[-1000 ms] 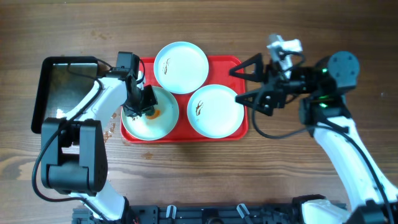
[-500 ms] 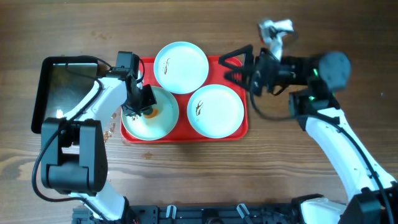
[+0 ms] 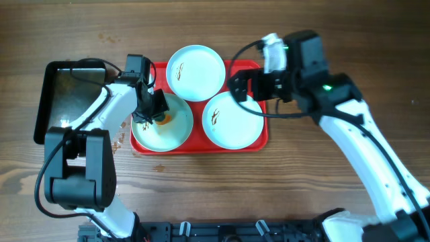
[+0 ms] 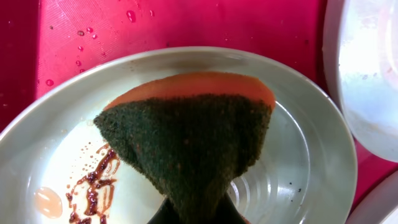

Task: Clean dirty plates on tray and stack at the side
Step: 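Reach the right gripper to the rim of the top plate, then scrub the lower-left plate with the sponge in the left gripper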

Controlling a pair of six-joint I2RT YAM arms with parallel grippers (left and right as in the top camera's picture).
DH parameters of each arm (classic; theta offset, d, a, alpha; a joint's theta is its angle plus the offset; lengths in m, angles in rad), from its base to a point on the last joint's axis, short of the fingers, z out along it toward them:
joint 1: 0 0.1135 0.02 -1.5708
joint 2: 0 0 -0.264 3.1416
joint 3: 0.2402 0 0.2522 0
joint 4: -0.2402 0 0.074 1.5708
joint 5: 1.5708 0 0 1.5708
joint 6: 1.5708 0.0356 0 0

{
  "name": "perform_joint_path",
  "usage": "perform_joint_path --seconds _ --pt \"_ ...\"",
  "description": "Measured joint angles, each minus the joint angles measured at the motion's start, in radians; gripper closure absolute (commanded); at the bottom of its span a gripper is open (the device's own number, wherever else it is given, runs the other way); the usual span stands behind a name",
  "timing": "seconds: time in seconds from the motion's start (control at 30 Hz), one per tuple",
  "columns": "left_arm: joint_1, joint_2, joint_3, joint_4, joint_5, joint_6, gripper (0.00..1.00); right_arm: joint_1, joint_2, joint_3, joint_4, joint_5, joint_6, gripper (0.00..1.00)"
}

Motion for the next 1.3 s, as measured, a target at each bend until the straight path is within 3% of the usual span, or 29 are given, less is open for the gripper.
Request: perform_joint_path --seconds 0.13,0.23,0.3,0.43,0.5,0.63,0.73,0.9,1.1,1.3 --pt "0.0 0.0 0.0 -0.011 -0.002 0.0 0.96 0.09 0.182 0.094 -0.039 0.008 -0.051 0.0" --pt "0.0 0.0 0.0 -0.021 -0.002 0.0 0.96 0.12 0.297 0.1 0.044 -0.007 0.02 0.0" --pt "0.0 0.0 0.0 -0.026 -0.002 0.0 0.96 0.124 0.331 0.1 0.063 -0.012 0.087 0.09" --pt "0.0 0.0 0.0 -0.034 -0.002 0.0 0.96 0.13 0.384 0.101 0.194 -0.035 0.175 0.36" --pt "0.0 0.0 0.0 -0.033 -0.002 0.0 0.96 0.15 0.405 0.106 0.231 -0.034 0.183 0.42" --pt "0.0 0.0 0.0 -0.034 -0.002 0.0 0.96 0.225 0.454 0.106 0.267 0.023 0.186 0.43" --pt "0.0 0.0 0.0 -0.034 -0.002 0.0 0.96 0.27 0.496 0.106 0.269 0.096 0.204 0.56" --pt "0.0 0.0 0.0 -0.037 -0.002 0.0 0.96 0.294 0.561 0.106 0.306 0.161 0.219 0.57" --pt "0.0 0.0 0.0 -0.047 -0.002 0.0 0.96 0.295 0.597 0.106 0.324 0.191 0.233 0.72" --pt "0.0 0.0 0.0 -0.048 -0.002 0.0 0.96 0.305 0.642 0.106 0.324 0.194 0.233 0.75"
